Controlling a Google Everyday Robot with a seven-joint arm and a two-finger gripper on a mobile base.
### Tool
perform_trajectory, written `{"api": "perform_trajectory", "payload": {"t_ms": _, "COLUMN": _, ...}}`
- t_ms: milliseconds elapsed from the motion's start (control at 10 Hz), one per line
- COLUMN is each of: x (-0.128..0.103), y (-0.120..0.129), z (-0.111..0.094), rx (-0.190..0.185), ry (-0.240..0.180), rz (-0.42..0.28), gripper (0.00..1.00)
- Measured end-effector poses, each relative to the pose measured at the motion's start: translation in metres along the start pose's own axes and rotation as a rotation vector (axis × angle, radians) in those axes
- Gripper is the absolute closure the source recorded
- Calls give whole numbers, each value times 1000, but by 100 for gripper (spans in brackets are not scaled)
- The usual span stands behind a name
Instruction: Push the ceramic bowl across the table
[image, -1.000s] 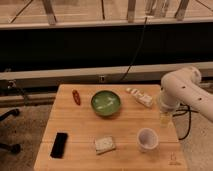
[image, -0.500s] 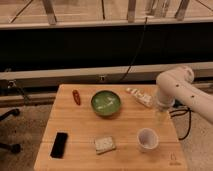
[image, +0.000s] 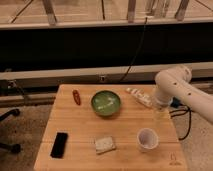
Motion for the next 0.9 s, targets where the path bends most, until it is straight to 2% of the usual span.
{"api": "perform_trajectory", "payload": {"t_ms": 300, "x": -3, "y": -10, "z": 8, "rx": 7, "ry": -20, "rz": -22, "gripper": 30}}
{"api": "perform_trajectory", "payload": {"t_ms": 500, "x": -3, "y": -12, "z": 12, "rx": 4, "ry": -31, "rz": -32, "gripper": 22}}
{"api": "perform_trajectory", "payload": {"t_ms": 600, "x": -5, "y": -13, "z": 16, "rx": 2, "ry": -39, "rz": -39, "gripper": 22}}
{"api": "perform_trajectory", "payload": {"t_ms": 700, "x": -8, "y": -15, "z": 18, "rx": 4, "ry": -46, "rz": -47, "gripper": 25}}
{"api": "perform_trajectory", "payload": {"t_ms": 900, "x": -6, "y": -16, "z": 20, "rx": 5, "ry": -54, "rz": -55, "gripper": 42}}
